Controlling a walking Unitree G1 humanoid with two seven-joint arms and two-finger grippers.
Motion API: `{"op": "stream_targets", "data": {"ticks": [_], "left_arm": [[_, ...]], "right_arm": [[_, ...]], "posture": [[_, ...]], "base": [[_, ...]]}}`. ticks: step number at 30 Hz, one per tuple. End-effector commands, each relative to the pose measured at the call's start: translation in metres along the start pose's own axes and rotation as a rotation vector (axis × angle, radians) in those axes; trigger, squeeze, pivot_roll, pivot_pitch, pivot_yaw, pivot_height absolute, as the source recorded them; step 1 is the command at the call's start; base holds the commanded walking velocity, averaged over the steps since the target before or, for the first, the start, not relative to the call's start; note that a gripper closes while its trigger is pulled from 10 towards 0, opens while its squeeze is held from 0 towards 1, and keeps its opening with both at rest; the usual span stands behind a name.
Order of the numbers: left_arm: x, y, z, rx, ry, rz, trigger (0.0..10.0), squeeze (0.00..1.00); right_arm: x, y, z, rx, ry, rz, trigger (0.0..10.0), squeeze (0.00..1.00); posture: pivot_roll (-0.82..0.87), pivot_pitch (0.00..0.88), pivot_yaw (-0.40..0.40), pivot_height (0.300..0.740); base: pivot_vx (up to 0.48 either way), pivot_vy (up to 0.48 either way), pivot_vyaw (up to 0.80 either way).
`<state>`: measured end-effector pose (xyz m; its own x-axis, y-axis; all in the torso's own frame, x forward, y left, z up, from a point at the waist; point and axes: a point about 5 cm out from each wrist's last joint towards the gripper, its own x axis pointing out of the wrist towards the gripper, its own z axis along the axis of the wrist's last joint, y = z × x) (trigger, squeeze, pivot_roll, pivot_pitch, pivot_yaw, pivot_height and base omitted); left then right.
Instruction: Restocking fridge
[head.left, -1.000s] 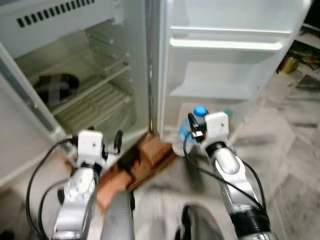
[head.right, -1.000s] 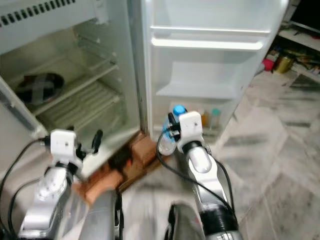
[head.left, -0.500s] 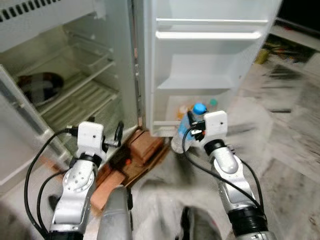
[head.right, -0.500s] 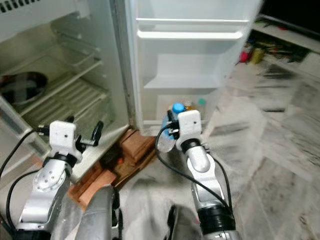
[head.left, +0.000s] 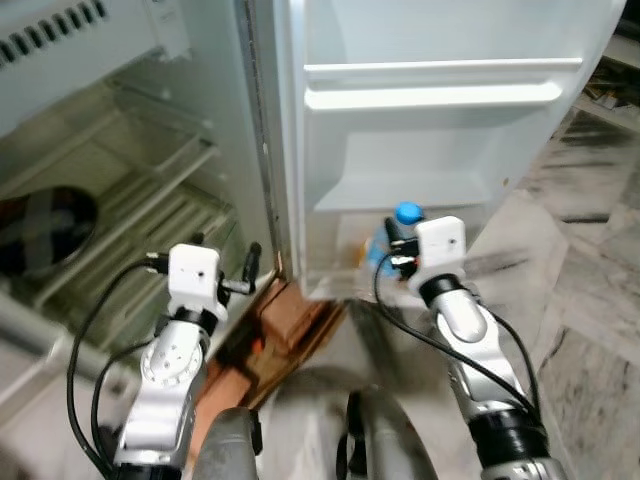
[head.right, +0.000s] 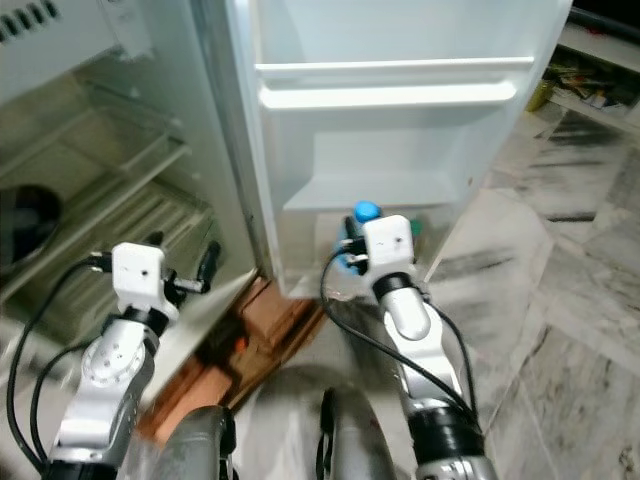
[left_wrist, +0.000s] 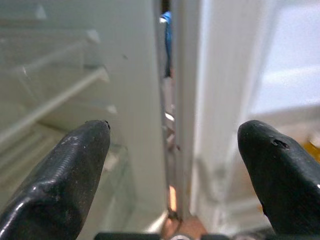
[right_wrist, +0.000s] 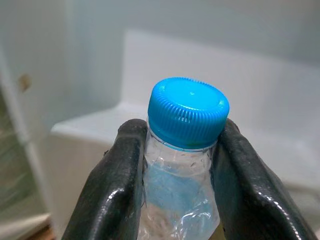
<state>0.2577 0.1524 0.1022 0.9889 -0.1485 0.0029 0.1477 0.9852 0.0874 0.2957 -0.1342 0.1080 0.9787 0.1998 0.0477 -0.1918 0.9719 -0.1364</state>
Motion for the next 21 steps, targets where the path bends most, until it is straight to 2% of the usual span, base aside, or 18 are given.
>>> {"op": "stream_targets", "data": {"ticks": [1,13,21], "left_arm": [[-0.0031,0.0082,-0.0030,0.014,0.017,0.028,10.0,0.00],[-0.0028,0.0089,-0.0035,0.015,0.023,0.044,10.0,0.00],[-0.0030,0.0093,-0.0034,0.014,0.025,0.048,10.0,0.00]], "right_arm": [[0.0040,0.0115,0.0095,0.015,-0.043,0.039,10.0,0.00],[0.0032,0.0135,0.0075,0.019,-0.035,0.050,10.0,0.00],[0.0034,0.0140,0.0072,0.024,-0.033,0.054,10.0,0.00]], "posture": [[-0.01,0.108,-0.029,0.665],[-0.01,0.111,-0.030,0.665],[-0.01,0.114,-0.031,0.620]], "base": [[0.000,0.000,0.00],[0.000,0.000,0.00],[0.000,0.000,0.00]]}}
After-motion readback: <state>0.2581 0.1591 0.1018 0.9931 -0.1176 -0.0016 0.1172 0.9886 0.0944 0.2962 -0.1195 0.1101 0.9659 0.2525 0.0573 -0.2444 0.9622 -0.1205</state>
